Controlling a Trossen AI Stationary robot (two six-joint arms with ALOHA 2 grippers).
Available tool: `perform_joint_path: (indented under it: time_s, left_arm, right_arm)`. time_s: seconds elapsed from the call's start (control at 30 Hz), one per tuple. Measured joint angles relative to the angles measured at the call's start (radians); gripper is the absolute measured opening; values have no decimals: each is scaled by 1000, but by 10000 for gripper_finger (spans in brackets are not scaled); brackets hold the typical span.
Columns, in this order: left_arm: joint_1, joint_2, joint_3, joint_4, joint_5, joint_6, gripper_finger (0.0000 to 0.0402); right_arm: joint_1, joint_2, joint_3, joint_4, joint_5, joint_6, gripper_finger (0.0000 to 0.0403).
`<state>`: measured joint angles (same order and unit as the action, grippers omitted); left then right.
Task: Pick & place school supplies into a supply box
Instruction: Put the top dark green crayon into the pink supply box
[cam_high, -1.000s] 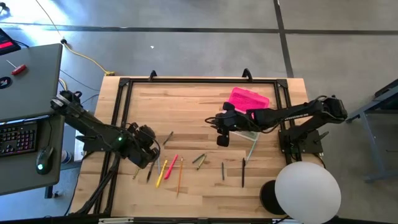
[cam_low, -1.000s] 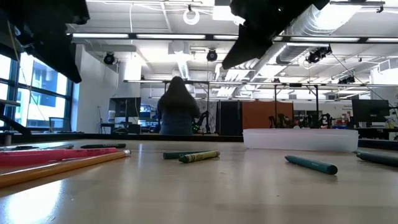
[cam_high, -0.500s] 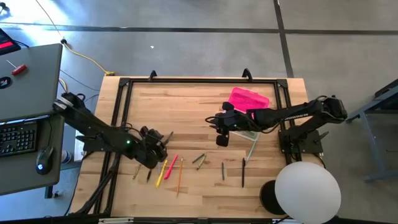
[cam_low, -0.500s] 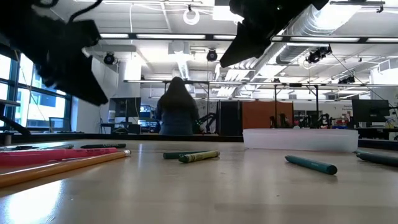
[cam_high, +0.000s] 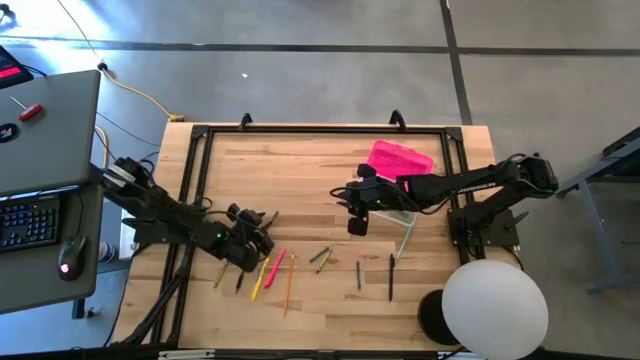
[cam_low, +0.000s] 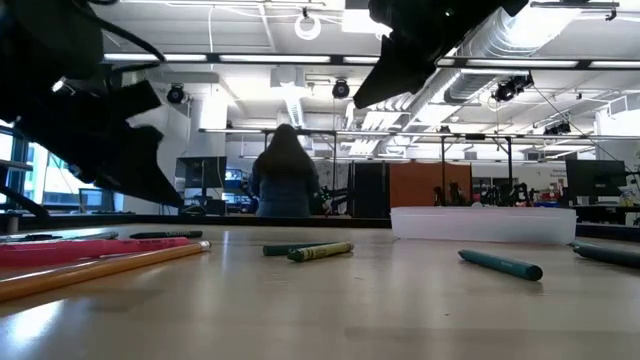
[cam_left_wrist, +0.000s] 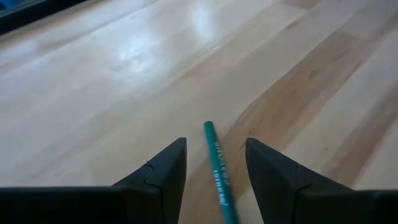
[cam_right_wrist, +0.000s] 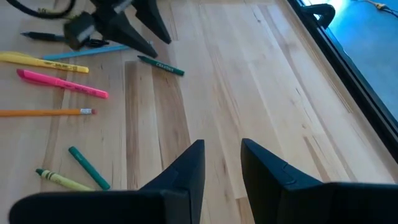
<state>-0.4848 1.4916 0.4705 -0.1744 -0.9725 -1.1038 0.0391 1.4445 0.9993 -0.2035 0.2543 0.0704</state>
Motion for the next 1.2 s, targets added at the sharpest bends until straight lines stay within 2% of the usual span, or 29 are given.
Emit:
perform_joint_path:
  time_s: [0.27,0.47,0.67,0.8,1.1,1.2]
  left_arm:
    - [135,100,0,158,146,108,199]
    - [185,154,-7,217,161,106,200]
    - [181,223,-39,372,135,98,193]
    - [181,252,-38,384,116,60,160]
    - [184,255,-38,385,115,29,33]
    - [185,244,-42,444,121,49,29]
  right_arm:
    - [0,0,0,11,0,-3,83]
    - [0,0,0,2,0,-3,83]
    - [0,0,0,2,0,-9,83]
    - [0,0,0,1,0,-6,83]
    - [0,0,0,-1,-1,-23,83]
    - [0,0,0,-1,-24,-23,83]
